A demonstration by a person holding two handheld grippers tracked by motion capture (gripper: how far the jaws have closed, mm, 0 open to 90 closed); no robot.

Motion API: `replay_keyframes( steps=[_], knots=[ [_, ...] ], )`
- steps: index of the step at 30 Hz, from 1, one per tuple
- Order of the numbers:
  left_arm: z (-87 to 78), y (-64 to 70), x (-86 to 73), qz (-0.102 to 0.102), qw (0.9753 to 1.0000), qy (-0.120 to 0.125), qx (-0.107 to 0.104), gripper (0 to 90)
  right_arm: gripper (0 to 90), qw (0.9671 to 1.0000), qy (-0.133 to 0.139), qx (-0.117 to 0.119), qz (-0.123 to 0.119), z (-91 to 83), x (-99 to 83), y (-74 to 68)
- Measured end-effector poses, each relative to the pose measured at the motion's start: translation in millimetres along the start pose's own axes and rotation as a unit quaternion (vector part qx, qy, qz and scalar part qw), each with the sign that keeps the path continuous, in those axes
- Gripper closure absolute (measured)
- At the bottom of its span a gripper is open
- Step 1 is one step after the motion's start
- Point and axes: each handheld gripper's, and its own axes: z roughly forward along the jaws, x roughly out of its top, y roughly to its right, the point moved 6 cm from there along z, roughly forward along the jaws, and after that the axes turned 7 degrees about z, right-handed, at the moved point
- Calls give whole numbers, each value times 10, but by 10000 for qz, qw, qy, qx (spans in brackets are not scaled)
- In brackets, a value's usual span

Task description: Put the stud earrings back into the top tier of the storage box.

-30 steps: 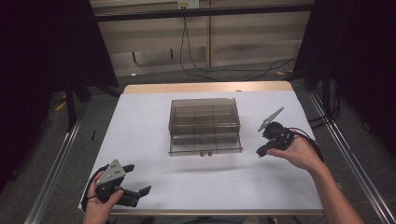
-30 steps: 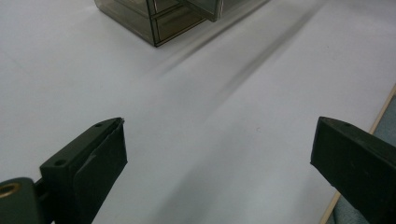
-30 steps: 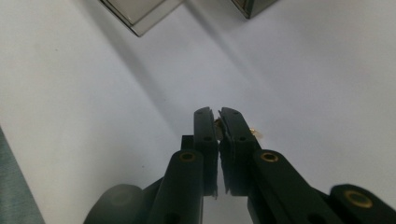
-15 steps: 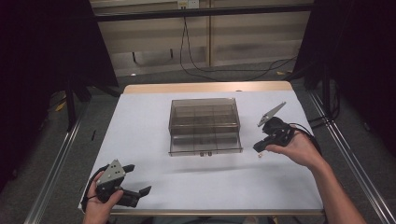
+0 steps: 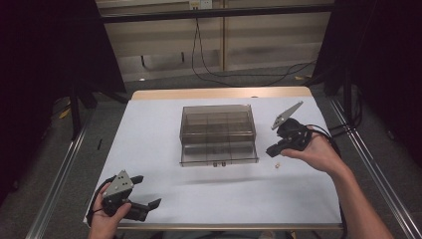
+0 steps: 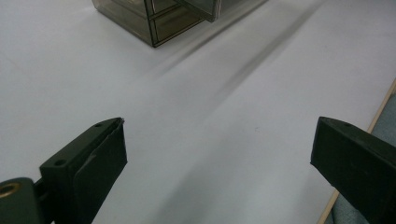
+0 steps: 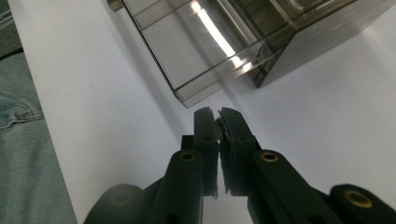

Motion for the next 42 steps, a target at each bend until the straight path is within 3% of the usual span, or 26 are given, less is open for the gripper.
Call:
replay_keyframes(
  steps=[8, 16, 27, 42],
  knots=[
    [-1, -7, -2, 20, 10000, -24, 11, 36, 866, 9999, 80, -1, -88, -73, 96, -26],
    [-4, 0, 1, 15, 10000, -1, -17, 35, 866, 9994, 68, 53, -324, -87, 258, -97],
    [-5, 6, 3, -22, 10000, 29, -44, 35, 866, 9983, -5, 116, -579, 14, 488, -231],
    [-14, 18, 7, 24, 10000, 32, -54, 35, 866, 9953, -138, 269, -917, 276, 768, -465]
  ],
)
